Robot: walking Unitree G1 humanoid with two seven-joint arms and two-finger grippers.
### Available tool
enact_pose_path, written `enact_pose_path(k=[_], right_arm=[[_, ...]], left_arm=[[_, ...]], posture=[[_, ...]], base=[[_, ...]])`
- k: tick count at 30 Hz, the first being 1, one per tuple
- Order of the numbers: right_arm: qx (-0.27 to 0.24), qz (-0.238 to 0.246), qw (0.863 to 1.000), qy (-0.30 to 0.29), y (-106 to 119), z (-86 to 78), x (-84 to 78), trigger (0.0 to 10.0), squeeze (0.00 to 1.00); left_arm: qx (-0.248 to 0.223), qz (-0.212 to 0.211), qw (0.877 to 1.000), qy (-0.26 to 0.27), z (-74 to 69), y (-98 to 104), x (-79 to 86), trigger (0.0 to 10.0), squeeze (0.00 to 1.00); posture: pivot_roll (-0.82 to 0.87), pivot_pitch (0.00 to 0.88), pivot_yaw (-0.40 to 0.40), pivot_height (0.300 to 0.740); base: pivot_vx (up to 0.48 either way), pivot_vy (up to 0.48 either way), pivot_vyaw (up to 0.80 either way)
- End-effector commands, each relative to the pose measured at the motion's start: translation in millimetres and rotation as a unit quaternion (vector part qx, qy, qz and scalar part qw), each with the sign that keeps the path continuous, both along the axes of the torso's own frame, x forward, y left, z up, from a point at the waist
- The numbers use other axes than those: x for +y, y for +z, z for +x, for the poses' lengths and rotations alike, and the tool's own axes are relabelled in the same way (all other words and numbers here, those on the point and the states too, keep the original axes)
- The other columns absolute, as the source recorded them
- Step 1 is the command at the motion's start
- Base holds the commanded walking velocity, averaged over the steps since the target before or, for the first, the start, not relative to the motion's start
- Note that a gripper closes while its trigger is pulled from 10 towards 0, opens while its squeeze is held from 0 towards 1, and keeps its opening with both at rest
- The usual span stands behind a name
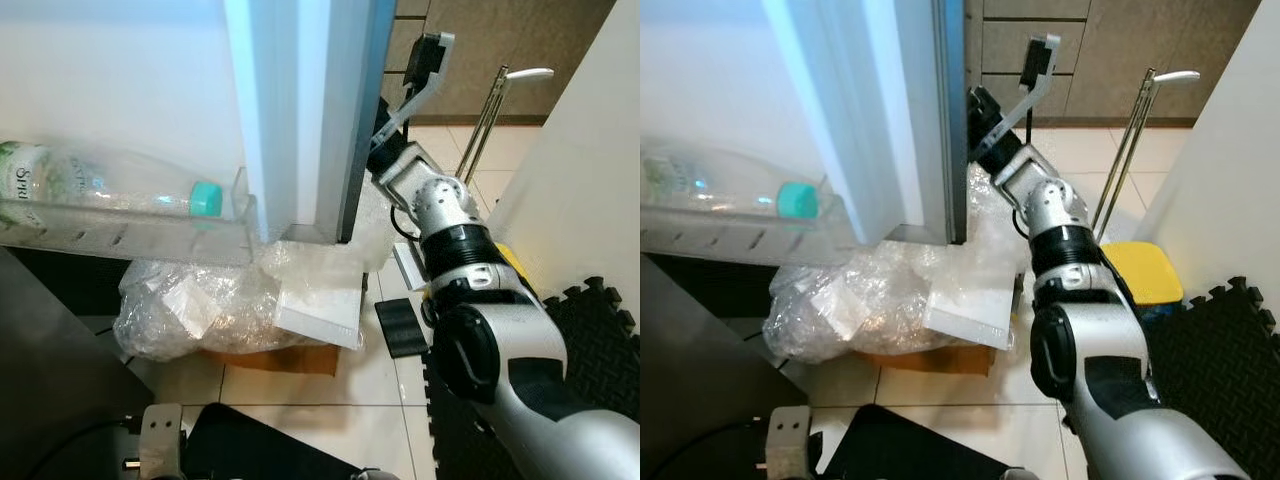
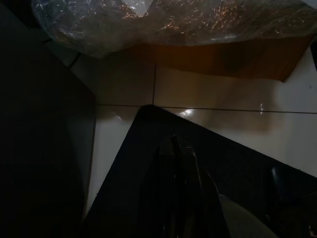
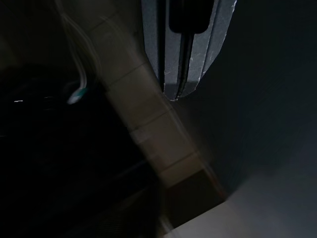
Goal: Restocking fridge
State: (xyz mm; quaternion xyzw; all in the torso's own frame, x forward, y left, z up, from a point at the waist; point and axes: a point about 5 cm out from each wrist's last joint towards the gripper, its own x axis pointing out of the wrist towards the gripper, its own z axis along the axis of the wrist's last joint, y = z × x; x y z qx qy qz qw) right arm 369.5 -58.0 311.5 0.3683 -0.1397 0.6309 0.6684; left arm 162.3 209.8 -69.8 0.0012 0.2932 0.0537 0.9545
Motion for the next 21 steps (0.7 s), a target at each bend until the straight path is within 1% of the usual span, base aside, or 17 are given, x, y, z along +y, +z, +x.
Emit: enact_pose_path(k=[1,2,3,5,6,8,10,11,14,15,16,17,18,19,20,21], right_arm=[[-0.032,0.006,0.998,0.045,5.4,-11.2,1.9,10.0,0.00],[-0.042,0.005,0.997,0.058,6.0,-15.5,2.0,10.0,0.00],[-0.042,0.005,0.997,0.058,6.0,-15.5,2.0,10.0,0.00],[-0.062,-0.002,0.994,0.089,6.0,-25.0,2.4,10.0,0.00],[-0.062,-0.002,0.994,0.089,6.0,-25.0,2.4,10.0,0.00],[-0.079,-0.010,0.989,0.125,5.5,-37.1,2.1,10.0,0.00],[-0.079,-0.010,0.989,0.125,5.5,-37.1,2.1,10.0,0.00],[-0.084,-0.011,0.987,0.137,5.6,-42.4,1.3,10.0,0.00],[-0.080,-0.010,0.988,0.131,4.4,-43.2,-0.7,10.0,0.00],[-0.062,-0.008,0.994,0.091,-0.3,-35.9,-6.3,10.0,0.00],[-0.062,-0.008,0.994,0.091,-0.3,-35.9,-6.3,10.0,0.00],[-0.035,-0.001,0.999,0.040,-7.1,-25.6,-14.9,10.0,0.00],[0.002,0.008,1.000,-0.023,-17.9,-14.0,-27.7,10.0,0.00],[0.002,0.008,1.000,-0.023,-17.9,-14.0,-27.7,10.0,0.00],[0.038,0.016,0.996,-0.082,-30.8,-4.4,-42.2,10.0,0.00],[0.038,0.016,0.996,-0.082,-30.8,-4.4,-42.2,10.0,0.00]], left_arm=[[0.010,0.002,1.000,-0.003,-6.0,-3.0,-0.4,10.0,0.00],[0.010,0.002,1.000,-0.004,-6.1,-3.1,-0.5,10.0,0.00],[0.010,0.002,1.000,-0.004,-6.1,-3.1,-0.5,10.0,0.00],[0.010,0.002,1.000,-0.005,-6.1,-3.1,-0.7,10.0,0.00],[0.010,0.002,1.000,-0.005,-6.1,-3.1,-0.7,10.0,0.00],[0.011,0.003,1.000,-0.006,-6.1,-3.1,-0.9,10.0,0.00],[0.011,0.003,1.000,-0.006,-6.1,-3.1,-0.9,10.0,0.00],[0.011,0.003,1.000,-0.007,-6.1,-3.1,-0.9,10.0,0.00],[0.011,0.004,1.000,-0.007,-6.1,-3.1,-0.9,10.0,0.00],[0.011,0.004,1.000,-0.008,-6.2,-3.2,-0.9,10.0,0.00],[0.011,0.004,1.000,-0.008,-6.2,-3.2,-0.9,10.0,0.00],[0.011,0.004,1.000,-0.008,-6.5,-3.2,-0.9,10.0,0.00],[0.011,0.005,1.000,-0.008,-7.4,-3.4,-0.7,10.0,0.00],[0.011,0.005,1.000,-0.008,-7.4,-3.4,-0.7,10.0,0.00],[0.012,0.006,1.000,-0.007,-8.6,-3.7,-0.2,10.0,0.00],[0.012,0.006,1.000,-0.007,-8.6,-3.7,-0.2,10.0,0.00]], posture=[[-0.13,0.100,-0.021,0.740],[-0.13,0.100,-0.020,0.740],[-0.13,0.100,-0.020,0.740],[-0.13,0.097,-0.020,0.740],[-0.13,0.097,-0.020,0.740],[-0.13,0.097,-0.018,0.740],[-0.13,0.097,-0.018,0.740],[-0.13,0.097,-0.017,0.740],[-0.13,0.099,-0.017,0.740],[-0.13,0.100,-0.018,0.740],[-0.13,0.100,-0.018,0.740],[-0.12,0.101,-0.018,0.740],[-0.12,0.104,-0.019,0.740],[-0.12,0.104,-0.019,0.740],[-0.12,0.104,-0.018,0.740],[-0.12,0.104,-0.018,0.740]], base=[[0.000,0.000,0.00],[0.000,0.000,0.00],[0.000,0.000,0.00],[0.000,0.000,0.00],[0.000,0.000,0.00],[0.000,0.000,0.00],[0.000,0.000,0.00],[0.000,0.000,0.00],[0.000,0.000,0.00],[0.000,0.000,0.00],[0.000,0.000,0.00],[0.000,0.000,0.00],[0.000,0.000,0.00],[0.000,0.000,0.00],[0.000,0.000,0.00],[0.000,0.000,0.00]])
